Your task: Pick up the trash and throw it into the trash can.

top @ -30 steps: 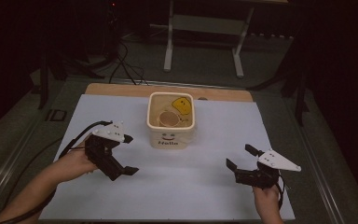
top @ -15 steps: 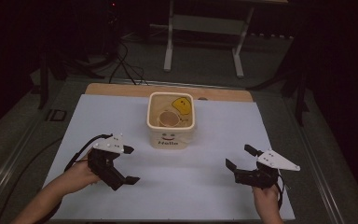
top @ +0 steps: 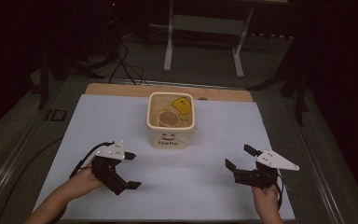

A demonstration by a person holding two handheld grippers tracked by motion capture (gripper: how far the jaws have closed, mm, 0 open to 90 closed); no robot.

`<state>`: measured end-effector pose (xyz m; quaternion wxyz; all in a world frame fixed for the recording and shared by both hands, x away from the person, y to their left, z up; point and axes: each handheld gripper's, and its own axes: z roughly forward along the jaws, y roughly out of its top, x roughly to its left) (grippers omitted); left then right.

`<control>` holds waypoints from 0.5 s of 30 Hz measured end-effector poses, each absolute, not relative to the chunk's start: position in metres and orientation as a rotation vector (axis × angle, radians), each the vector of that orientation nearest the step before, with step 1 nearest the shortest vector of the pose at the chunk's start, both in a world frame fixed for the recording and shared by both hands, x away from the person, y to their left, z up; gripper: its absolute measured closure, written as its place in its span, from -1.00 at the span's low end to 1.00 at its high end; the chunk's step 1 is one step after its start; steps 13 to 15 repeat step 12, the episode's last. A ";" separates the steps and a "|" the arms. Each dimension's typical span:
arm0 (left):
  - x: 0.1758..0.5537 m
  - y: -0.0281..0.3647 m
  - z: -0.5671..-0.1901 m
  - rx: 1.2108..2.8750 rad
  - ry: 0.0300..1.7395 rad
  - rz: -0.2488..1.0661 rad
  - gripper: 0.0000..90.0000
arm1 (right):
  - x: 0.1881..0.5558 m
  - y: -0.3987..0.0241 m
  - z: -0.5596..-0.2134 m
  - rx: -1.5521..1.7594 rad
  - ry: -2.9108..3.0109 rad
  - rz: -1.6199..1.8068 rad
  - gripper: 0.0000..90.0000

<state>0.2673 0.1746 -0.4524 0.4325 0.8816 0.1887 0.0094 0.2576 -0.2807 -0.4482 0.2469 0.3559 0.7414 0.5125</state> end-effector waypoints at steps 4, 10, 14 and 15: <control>0.268 0.175 -0.458 2.186 0.480 0.010 -0.97 | 0.257 -0.281 -0.448 0.970 2.023 1.396 -0.77; 0.269 0.178 -0.468 2.179 0.499 -0.016 -0.97 | 0.258 -0.281 -0.450 0.974 2.031 1.394 -0.77; 0.269 0.177 -0.469 2.183 0.497 -0.016 -0.97 | 0.258 -0.281 -0.450 0.976 2.037 1.391 -0.77; 0.269 0.177 -0.469 2.183 0.497 -0.016 -0.97 | 0.258 -0.281 -0.450 0.976 2.037 1.391 -0.77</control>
